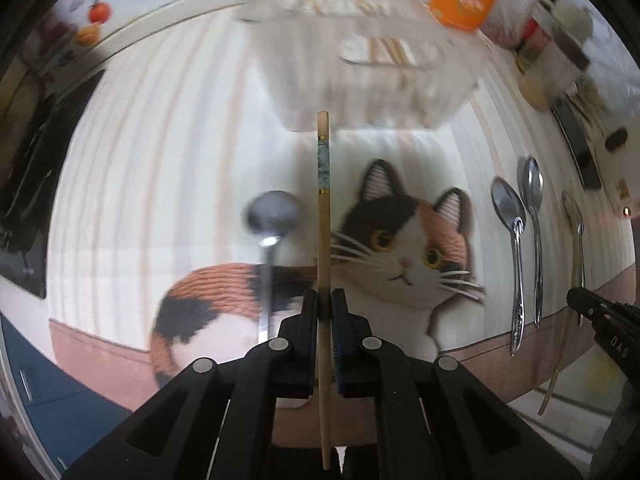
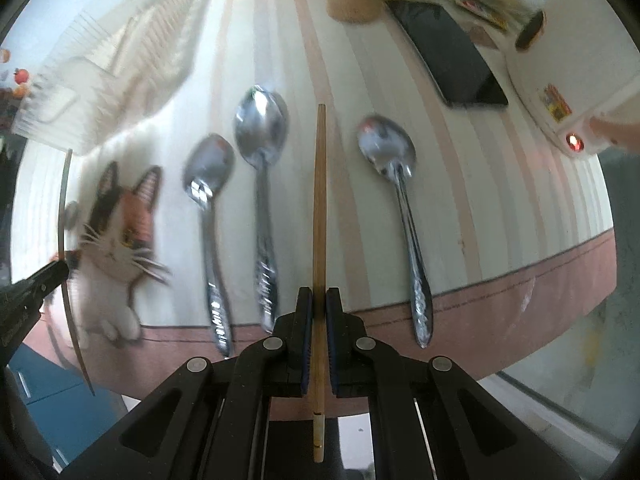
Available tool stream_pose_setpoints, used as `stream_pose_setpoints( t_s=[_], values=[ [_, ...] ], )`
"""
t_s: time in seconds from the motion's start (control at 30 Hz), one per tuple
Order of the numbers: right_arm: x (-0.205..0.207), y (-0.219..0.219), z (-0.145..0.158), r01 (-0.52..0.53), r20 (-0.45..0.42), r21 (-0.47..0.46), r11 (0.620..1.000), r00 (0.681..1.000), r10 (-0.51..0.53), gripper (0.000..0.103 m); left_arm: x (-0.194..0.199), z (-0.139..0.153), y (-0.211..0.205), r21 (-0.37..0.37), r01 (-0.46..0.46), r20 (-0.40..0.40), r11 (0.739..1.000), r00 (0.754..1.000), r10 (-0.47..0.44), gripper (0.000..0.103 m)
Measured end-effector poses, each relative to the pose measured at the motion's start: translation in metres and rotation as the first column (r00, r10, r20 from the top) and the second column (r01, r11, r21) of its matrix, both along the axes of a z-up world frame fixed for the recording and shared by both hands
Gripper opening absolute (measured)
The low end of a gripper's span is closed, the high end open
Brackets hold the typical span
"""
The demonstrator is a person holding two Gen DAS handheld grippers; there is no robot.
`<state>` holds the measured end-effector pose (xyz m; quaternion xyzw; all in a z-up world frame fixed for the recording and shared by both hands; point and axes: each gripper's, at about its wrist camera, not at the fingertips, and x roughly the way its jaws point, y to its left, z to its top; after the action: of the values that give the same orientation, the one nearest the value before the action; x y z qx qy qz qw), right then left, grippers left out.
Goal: Organize utensils
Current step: 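Carry both chopsticks into the clear basket and open both tools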
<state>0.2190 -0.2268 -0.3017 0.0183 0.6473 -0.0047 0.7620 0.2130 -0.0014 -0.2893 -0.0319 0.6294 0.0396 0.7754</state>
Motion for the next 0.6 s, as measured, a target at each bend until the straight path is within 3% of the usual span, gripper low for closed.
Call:
stream_pose_setpoints(
  t_s=[0.4, 0.6],
  values=[
    [0.025, 0.032, 0.060, -0.064, 0.138, 0.060, 0.996, 0.989, 0.055, 0.007, -0.015, 0.042, 0.093, 0.042, -0.194, 0.096, 0.980, 0.977, 0.189, 0.004],
    [0.057, 0.050, 0.099, -0.100, 0.231, 0.098, 0.990, 0.970, 0.075, 0.007, 0.003, 0.092, 0.118, 0.051, -0.228, 0.197, 0.972, 0.957, 0.214, 0.004]
  ],
)
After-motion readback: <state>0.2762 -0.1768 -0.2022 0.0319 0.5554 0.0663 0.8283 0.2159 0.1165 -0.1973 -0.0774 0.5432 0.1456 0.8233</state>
